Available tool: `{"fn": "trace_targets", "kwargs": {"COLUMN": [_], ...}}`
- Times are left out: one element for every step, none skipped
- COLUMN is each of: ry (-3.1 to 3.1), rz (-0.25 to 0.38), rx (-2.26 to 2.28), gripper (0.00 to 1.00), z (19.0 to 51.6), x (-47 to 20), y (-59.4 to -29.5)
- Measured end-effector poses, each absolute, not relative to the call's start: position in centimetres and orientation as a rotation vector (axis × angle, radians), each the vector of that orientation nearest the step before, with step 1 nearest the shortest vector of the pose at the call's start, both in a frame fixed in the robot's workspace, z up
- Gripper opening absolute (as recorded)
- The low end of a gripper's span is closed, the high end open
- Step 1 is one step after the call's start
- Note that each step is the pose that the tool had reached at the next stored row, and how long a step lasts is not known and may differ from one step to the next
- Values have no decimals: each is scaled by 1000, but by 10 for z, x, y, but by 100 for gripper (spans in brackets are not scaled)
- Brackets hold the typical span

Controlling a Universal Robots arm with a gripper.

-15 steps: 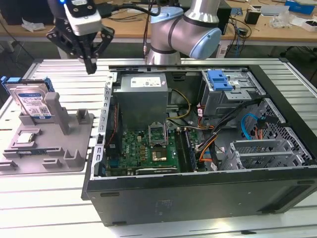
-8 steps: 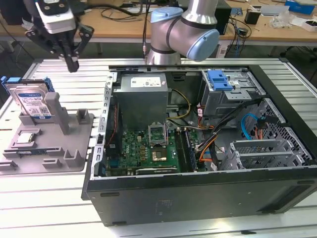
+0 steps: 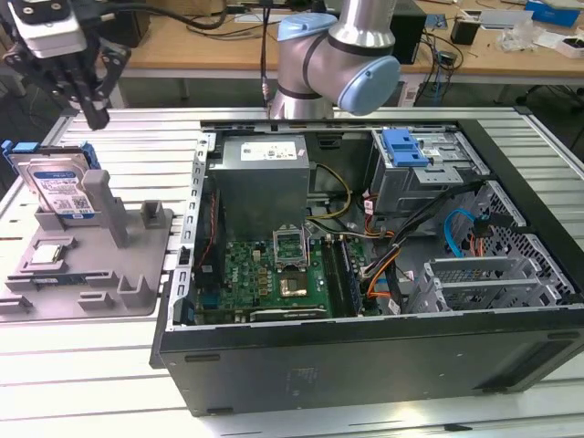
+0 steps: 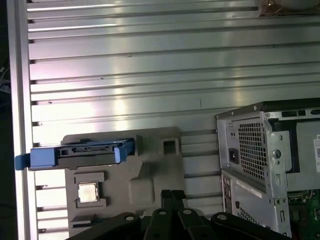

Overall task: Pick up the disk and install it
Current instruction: 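Reach for the disk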

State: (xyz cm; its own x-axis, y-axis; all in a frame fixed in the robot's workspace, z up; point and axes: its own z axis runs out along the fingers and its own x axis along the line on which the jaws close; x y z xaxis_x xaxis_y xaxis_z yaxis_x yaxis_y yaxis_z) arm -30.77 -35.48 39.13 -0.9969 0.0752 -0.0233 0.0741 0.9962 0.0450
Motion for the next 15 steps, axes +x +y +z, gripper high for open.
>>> {"fn": "trace_targets", "kwargs": {"ry": [3114, 3114, 3114, 3114, 3114, 3114, 3114, 3114, 3114, 3114, 3114, 3114, 3114, 3114, 3114], "rz": [69, 69, 69, 69, 69, 69, 69, 69, 69, 69, 69, 69, 69, 69, 69], "rx": [116, 117, 117, 116, 117, 117, 117, 116, 117, 116, 117, 117, 117, 116, 116], "gripper": [11, 11, 11, 11, 11, 11, 11, 11, 11, 11, 11, 11, 11, 11, 11], "z": [391, 391, 391, 391, 390, 390, 390, 390, 390, 390, 389, 389, 389, 389, 389], "x": [-312, -318, -325, -328, -333, -336, -340, -347, -354, -362, -369, -372, -376, -380, -384], "y": [-353, -352, -349, -348, -347, -345, -344, -342, -339, -335, -332, -331, -329, -327, -325]}}
